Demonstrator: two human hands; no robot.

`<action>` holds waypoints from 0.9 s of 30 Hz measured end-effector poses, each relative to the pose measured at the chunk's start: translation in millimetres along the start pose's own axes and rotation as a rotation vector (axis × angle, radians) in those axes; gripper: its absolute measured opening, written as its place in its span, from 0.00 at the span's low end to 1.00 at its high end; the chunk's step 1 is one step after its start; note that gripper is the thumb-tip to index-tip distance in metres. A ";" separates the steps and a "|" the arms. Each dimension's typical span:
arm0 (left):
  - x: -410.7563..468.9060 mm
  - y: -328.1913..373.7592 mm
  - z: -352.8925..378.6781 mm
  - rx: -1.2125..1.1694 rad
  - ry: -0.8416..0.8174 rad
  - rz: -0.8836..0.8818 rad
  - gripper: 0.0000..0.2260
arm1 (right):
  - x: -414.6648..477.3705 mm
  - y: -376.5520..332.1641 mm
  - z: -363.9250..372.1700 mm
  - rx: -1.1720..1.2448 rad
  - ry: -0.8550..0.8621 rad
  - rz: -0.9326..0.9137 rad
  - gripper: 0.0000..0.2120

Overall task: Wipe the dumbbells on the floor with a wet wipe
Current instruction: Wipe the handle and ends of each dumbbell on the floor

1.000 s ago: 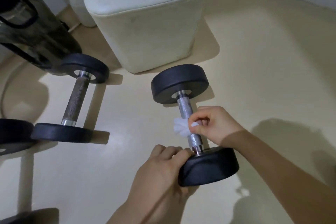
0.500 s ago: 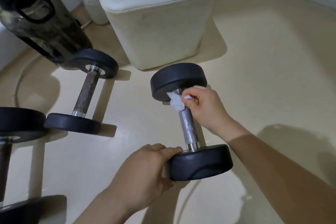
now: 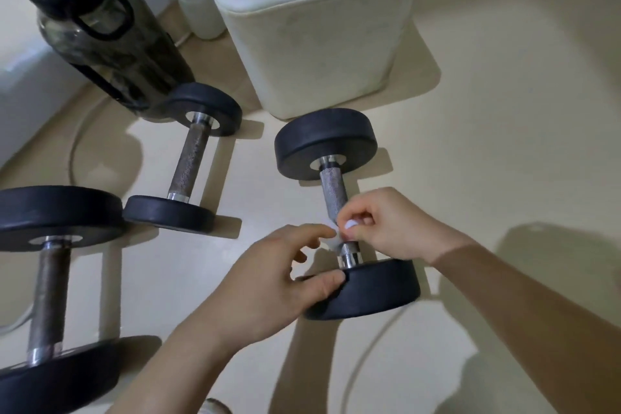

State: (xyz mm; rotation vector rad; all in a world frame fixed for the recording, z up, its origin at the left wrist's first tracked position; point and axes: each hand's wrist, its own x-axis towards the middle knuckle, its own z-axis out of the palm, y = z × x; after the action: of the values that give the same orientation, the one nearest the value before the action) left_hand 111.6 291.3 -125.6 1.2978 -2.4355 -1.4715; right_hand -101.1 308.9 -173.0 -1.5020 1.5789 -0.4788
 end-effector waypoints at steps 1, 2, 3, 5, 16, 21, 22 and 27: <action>-2.6 2.2 5.4 0.001 -0.049 0.003 0.20 | 9.5 -2.3 1.5 -0.024 0.116 -0.035 0.06; -6.2 2.8 10.7 0.012 -0.072 0.012 0.21 | 21.0 -5.6 3.0 -0.041 0.240 -0.065 0.05; -10.1 1.2 14.5 0.016 -0.050 0.014 0.21 | 31.1 -9.3 4.5 -0.029 0.340 -0.082 0.05; -13.2 -6.1 14.7 0.011 0.006 -0.013 0.20 | 34.1 -8.9 6.1 0.038 0.324 -0.074 0.05; -25.3 -29.7 -9.2 -0.123 -0.046 -0.163 0.24 | 32.7 -18.0 22.7 -0.008 0.148 -0.091 0.07; -30.7 -35.2 -11.1 -0.193 -0.048 -0.203 0.24 | 36.3 -25.6 24.9 -0.048 0.080 -0.136 0.10; -31.1 -35.0 -11.9 -0.202 -0.049 -0.208 0.23 | 49.5 -30.5 23.9 -0.053 0.178 -0.153 0.08; -33.0 -31.8 -19.5 -0.096 -0.115 -0.165 0.23 | 28.6 -14.0 33.1 0.042 0.101 -0.099 0.09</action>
State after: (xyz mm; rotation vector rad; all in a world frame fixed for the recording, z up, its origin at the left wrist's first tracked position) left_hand 161.3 292.0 -125.7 1.4636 -2.3396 -1.7259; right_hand -63.1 288.9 -189.3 -1.5500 1.5664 -0.6493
